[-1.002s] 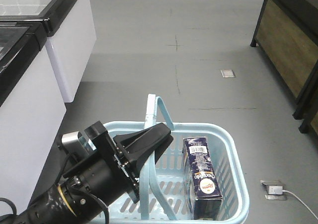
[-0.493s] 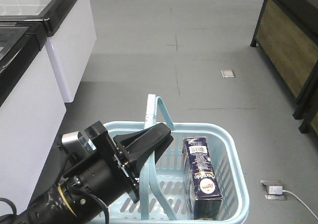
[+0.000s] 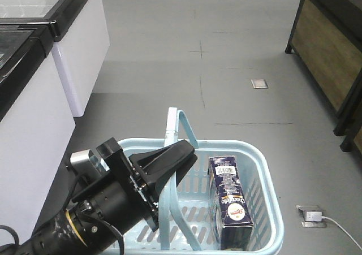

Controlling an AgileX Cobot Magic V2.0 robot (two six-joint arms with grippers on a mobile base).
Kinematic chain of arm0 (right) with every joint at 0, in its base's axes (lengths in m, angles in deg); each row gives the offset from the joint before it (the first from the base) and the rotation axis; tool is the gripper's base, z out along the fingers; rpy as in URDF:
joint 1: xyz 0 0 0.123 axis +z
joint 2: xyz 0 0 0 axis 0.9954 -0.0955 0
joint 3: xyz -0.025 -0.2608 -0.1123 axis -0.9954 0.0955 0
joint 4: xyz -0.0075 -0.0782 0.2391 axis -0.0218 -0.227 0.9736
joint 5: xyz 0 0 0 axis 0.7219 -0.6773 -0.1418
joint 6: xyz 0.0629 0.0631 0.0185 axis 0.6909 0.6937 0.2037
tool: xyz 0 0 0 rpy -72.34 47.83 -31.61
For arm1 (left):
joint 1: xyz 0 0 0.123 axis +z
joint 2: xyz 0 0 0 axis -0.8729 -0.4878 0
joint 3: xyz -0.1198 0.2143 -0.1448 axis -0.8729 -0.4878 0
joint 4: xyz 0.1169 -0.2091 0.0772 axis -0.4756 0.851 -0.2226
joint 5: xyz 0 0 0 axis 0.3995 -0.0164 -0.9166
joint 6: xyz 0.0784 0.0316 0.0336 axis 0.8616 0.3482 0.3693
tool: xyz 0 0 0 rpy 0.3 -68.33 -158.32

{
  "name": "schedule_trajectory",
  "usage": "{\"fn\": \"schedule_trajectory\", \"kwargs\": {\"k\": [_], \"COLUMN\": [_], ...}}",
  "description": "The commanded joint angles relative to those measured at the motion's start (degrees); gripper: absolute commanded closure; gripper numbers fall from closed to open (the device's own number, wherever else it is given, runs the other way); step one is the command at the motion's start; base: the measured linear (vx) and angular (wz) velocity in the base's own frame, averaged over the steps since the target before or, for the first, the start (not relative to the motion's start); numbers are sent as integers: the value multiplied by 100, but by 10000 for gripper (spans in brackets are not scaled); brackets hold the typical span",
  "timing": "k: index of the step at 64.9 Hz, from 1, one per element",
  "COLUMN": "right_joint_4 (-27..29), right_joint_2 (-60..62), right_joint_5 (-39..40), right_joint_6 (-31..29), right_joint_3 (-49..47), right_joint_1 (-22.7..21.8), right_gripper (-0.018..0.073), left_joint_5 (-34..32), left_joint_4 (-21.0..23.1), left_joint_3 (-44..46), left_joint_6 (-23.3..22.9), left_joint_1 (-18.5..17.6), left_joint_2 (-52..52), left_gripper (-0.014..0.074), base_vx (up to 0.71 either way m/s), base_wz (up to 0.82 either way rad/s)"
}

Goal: Left arm holds basket, right arm returns cookies
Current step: 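Hold the basket raised in front of the robot with the left gripper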

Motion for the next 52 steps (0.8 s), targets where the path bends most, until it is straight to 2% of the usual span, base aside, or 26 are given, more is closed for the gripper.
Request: {"fn": "schedule_trajectory", "kwargs": {"k": [1, 52], "right_joint_4": [-60, -60], "right_joint_2": [75, 75], "right_joint_5": [406, 406], "right_joint_6": [-17, -17], "right_joint_3": [103, 103], "right_joint_1": [-44, -44], "right_gripper": [566, 566], "left_joint_5": [-1647, -1647], "left_joint_4": [-19, -19], "left_joint_3": [162, 162], "left_joint_6": [-24, -24], "left_joint_1": [-40, -40], "left_joint_2": [225, 225], "left_gripper": [599, 599], "base_vx": [0, 0], "base_wz": [0, 0]}}
